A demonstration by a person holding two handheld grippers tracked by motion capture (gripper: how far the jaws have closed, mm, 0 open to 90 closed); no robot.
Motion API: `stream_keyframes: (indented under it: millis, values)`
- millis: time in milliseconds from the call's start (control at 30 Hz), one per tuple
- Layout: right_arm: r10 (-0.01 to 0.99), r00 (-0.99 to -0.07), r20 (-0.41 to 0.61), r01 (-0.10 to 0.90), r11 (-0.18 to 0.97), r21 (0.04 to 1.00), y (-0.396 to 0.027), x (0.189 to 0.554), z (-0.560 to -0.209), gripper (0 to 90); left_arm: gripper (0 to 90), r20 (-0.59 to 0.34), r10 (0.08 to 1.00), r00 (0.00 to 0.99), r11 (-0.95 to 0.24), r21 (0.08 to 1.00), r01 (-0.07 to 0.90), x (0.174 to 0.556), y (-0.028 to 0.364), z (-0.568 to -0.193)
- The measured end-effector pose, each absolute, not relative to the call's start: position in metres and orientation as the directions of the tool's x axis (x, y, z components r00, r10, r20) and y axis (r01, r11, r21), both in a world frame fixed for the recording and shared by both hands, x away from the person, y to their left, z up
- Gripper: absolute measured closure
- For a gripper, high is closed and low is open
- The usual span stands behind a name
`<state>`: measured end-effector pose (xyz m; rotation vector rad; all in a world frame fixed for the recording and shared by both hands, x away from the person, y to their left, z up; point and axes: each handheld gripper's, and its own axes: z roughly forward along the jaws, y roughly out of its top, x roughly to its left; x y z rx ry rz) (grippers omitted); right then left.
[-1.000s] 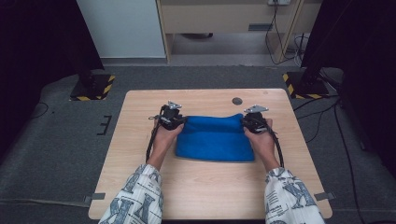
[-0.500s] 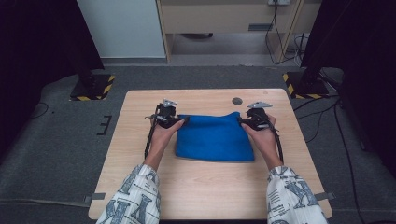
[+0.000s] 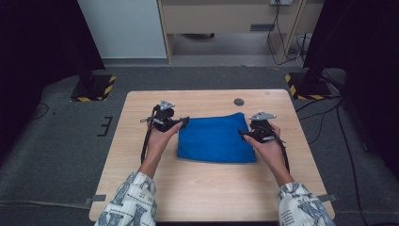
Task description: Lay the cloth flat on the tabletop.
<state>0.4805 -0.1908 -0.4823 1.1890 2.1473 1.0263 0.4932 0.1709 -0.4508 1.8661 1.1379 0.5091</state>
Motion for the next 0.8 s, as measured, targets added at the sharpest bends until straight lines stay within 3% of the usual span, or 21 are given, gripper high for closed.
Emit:
stream_keyframes:
  millis: [333, 667, 800]
  values:
    - [0.83, -0.557, 0.013, 0.471, 0.303, 0.828, -0.212, 0.431, -0.489, 44.1, 18.8, -0.085, 0.82, 0.567, -0.234, 0.852, 0.467, 0.434, 0.191, -0.471]
    - [0.804, -0.592, 0.047, 0.457, 0.288, 0.842, -0.238, 0.377, -0.494, 38.1, 14.2, -0.054, 0.806, 0.589, -0.287, 0.835, 0.469, 0.384, 0.205, -0.495]
    - [0.783, -0.621, 0.029, 0.451, 0.327, 0.83, -0.242, 0.364, -0.499, 45.5, 16.7, -0.022, 0.786, 0.617, -0.362, 0.794, 0.489, 0.372, 0.204, -0.513]
